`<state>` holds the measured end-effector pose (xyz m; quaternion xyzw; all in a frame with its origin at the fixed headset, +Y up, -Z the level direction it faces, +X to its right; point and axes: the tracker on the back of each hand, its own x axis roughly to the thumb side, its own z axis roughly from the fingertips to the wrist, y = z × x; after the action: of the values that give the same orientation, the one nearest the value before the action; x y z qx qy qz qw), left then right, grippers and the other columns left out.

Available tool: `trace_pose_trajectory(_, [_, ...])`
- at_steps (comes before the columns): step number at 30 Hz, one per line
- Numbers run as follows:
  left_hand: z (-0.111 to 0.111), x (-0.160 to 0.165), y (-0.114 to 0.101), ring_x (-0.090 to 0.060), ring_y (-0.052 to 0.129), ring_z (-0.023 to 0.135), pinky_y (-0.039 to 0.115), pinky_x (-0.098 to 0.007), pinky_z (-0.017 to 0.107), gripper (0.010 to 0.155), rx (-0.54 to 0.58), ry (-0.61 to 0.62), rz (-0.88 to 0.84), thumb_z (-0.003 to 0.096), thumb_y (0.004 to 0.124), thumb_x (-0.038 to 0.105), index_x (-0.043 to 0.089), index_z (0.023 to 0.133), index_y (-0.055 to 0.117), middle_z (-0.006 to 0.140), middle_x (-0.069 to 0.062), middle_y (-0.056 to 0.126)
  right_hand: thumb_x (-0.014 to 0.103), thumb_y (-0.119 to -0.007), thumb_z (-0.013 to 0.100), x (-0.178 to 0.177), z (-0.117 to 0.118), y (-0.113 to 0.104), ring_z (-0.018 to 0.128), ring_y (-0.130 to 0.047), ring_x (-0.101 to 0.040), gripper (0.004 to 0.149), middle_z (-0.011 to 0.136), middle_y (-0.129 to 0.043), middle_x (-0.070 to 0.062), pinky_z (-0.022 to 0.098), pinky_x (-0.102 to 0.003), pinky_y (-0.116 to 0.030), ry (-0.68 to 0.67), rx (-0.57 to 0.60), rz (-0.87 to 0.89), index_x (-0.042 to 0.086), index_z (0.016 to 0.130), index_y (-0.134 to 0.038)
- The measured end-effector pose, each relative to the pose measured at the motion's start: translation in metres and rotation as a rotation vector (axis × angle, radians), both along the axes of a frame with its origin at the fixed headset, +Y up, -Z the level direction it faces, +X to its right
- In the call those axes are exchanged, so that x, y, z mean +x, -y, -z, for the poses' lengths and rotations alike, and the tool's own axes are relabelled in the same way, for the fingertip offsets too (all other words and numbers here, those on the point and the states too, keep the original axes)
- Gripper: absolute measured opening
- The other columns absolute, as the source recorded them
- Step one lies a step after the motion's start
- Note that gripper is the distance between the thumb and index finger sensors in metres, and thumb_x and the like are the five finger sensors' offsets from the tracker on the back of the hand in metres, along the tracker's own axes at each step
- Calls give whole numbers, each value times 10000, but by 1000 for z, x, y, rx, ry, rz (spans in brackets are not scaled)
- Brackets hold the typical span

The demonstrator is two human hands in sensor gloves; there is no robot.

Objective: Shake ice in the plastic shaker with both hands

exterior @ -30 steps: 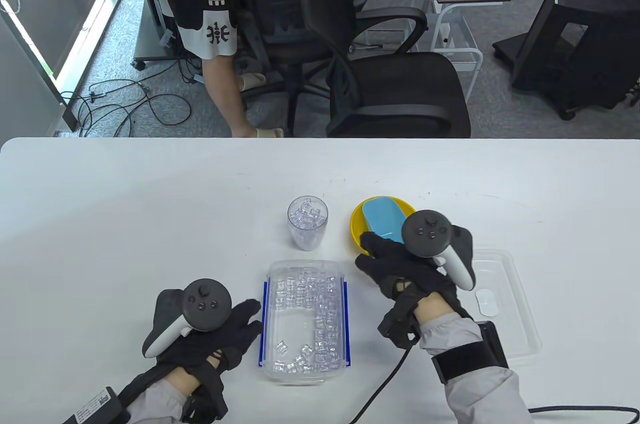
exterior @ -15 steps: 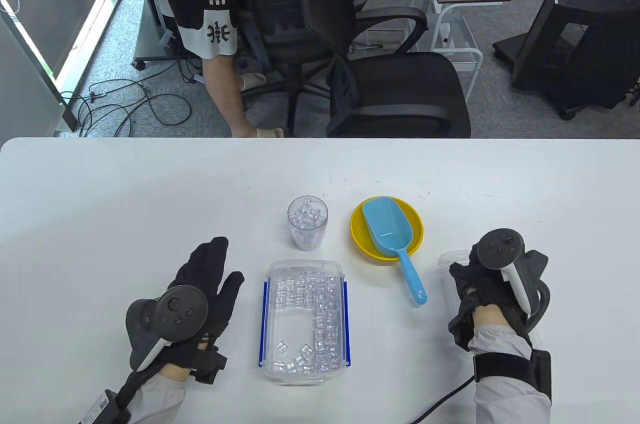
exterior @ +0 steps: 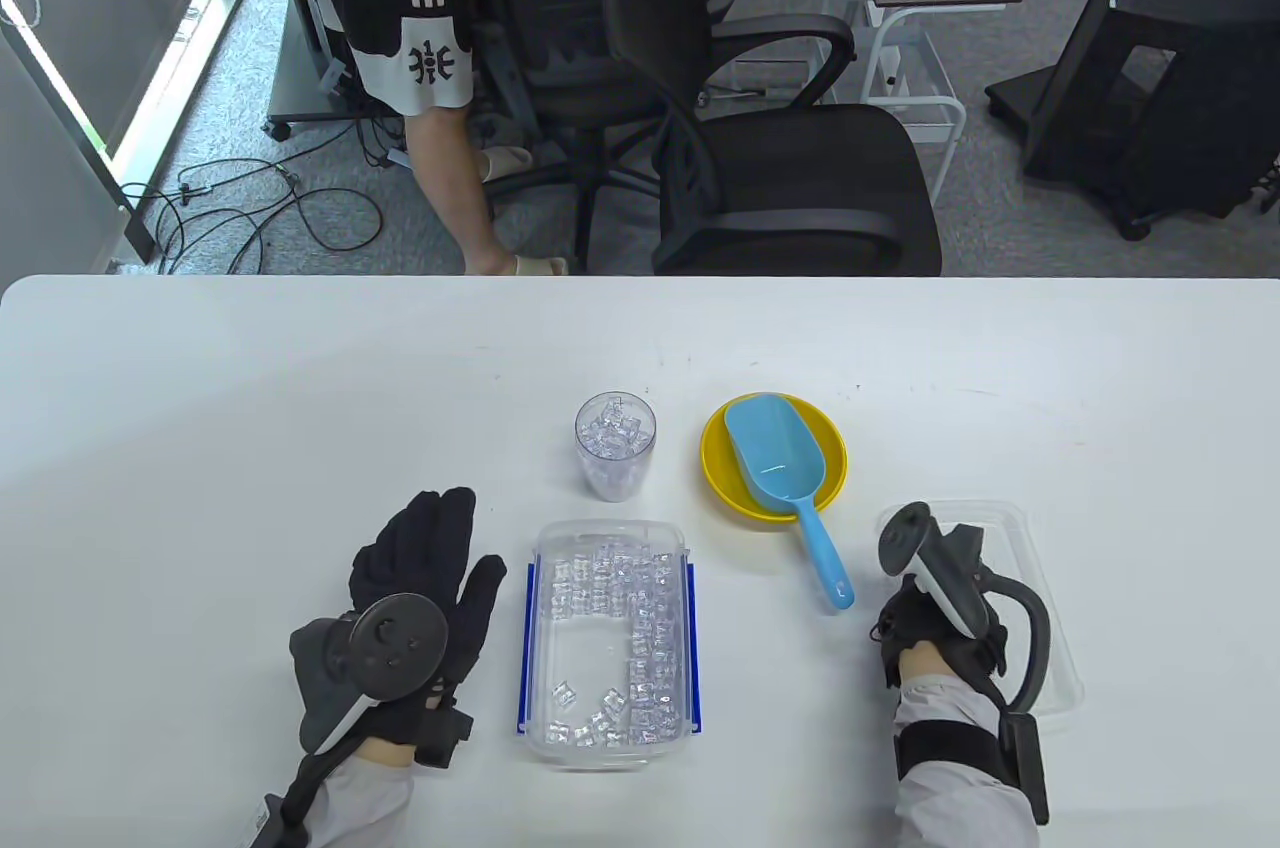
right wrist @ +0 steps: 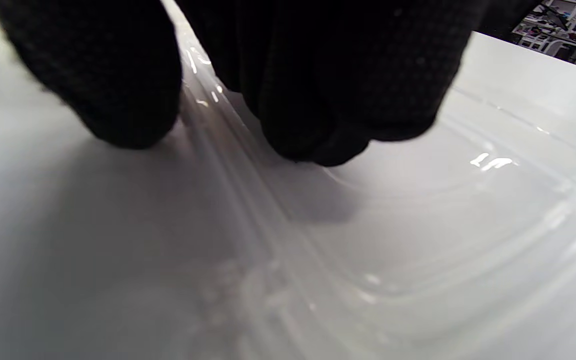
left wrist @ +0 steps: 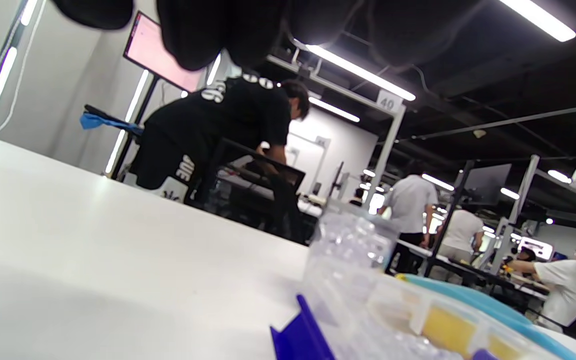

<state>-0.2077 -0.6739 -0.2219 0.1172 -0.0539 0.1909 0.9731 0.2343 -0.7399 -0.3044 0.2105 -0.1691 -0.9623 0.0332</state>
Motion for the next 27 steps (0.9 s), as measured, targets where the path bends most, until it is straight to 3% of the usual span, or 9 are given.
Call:
trace_pose_trajectory(2, [-1, -1, 3, -476, 663, 1015, 567, -739, 682, 667, -11, 4, -1, 619, 685, 493, 166, 1178, 522, 1150, -245, 606, 291, -971, 412, -3, 0, 1, 428, -1037, -294, 520, 656, -913, -249, 282, -383, -933, -22, 33, 2, 12, 824, -820])
trace_pose_trajectory(7, [-2, -2, 7, -471, 704, 991, 587, -730, 676, 648, -54, 35, -74, 621, 685, 477, 157, 1168, 550, 1129, -241, 648, 327, -989, 404, -5, -8, -9, 373, -1040, -265, 509, 614, -952, -221, 252, -368, -917, -4, 107, -80, 25, 791, -853])
trace_pose_trajectory(12, [-2, 5, 10, -471, 693, 999, 599, -718, 678, 634, -92, 91, -105, 624, 683, 459, 162, 1168, 549, 1135, -237, 641, 297, -958, 432, 8, -20, -80, 375, -1023, -276, 481, 628, -951, -224, 260, -377, -897, 34, 314, -45, 26, 811, -840])
trace_pose_trajectory(15, [-2, 10, 12, -471, 694, 998, 618, -703, 678, 626, -124, 116, -129, 625, 683, 445, 163, 1167, 550, 1133, -237, 644, 281, -941, 447, 15, -38, -119, 390, -1020, -287, 481, 645, -940, -234, 265, -385, -895, 50, 490, 110, 14, 828, -822])
trace_pose_trajectory(20, [-1, 10, 13, -468, 713, 989, 664, -660, 677, 610, -157, 147, -177, 627, 683, 410, 155, 1165, 553, 1127, -241, 656, 280, -912, 457, 10, -72, -158, 376, -1022, -274, 488, 639, -942, -232, 249, -367, -900, -35, 743, 328, -4, 839, -803])
trace_pose_trajectory(24, [0, 11, 16, -452, 757, 967, 714, -617, 665, 587, -186, 160, -202, 623, 690, 370, 154, 1156, 571, 1110, -236, 689, 266, -888, 468, 2, -92, -174, 373, -1021, -271, 512, 645, -939, -238, 244, -359, -902, -91, 815, 595, -26, 870, -763])
trace_pose_trajectory(27, [2, 12, 21, -449, 788, 945, 742, -601, 649, 580, -230, 166, -214, 620, 694, 353, 139, 1148, 586, 1093, -239, 715, 253, -874, 473, -7, -96, -168, 376, -1020, -274, 523, 652, -936, -245, 245, -358, -902, -121, 797, 836, -38, 887, -740])
